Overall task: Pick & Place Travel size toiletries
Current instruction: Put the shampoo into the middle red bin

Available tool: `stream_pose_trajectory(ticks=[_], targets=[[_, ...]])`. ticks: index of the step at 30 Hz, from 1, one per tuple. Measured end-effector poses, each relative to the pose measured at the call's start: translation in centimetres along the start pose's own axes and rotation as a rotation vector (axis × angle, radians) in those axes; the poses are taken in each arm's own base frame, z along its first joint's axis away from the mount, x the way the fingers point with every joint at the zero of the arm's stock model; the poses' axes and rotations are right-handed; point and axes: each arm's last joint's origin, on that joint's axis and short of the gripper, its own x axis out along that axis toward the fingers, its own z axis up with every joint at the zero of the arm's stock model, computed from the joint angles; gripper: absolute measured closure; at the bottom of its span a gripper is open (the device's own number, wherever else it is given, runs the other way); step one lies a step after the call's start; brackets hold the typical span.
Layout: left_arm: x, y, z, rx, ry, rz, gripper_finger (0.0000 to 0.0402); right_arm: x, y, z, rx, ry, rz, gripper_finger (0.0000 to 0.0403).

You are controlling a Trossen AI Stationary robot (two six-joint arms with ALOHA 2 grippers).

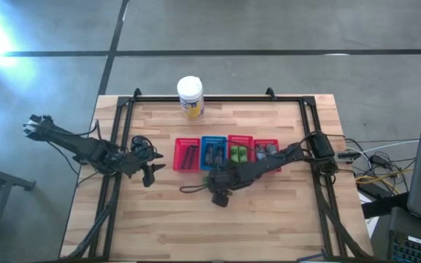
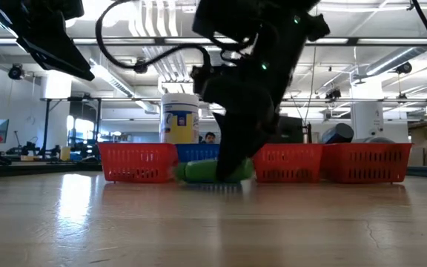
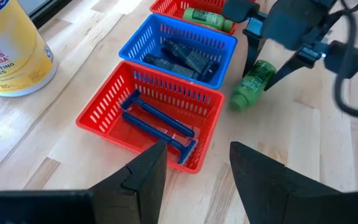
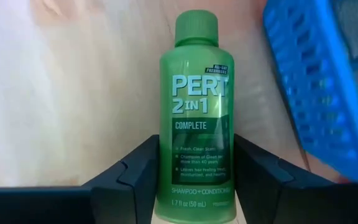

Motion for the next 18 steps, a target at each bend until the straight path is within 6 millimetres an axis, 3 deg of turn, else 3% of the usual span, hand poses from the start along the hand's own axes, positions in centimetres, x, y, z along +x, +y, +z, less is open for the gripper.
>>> stream_pose_trajectory(ticks=[8, 12, 18], targets=[[0.0, 0.0, 0.0, 0.001, 0.0, 0.0, 0.022, -4.1, 0.9, 3.0, 0.024, 0.032, -0.017, 0.0244], [0.0, 0.0, 0.0, 0.001, 0.0, 0.0, 0.022, -6.7, 0.9, 4.1, 0.14, 0.076, -0.05, 0.0242], [0.0, 0.0, 0.0, 0.004, 0.0, 0.0, 0.022, -8.4, -2.2, 4.4, 0.488, 0.153, -0.241, 0.0244]])
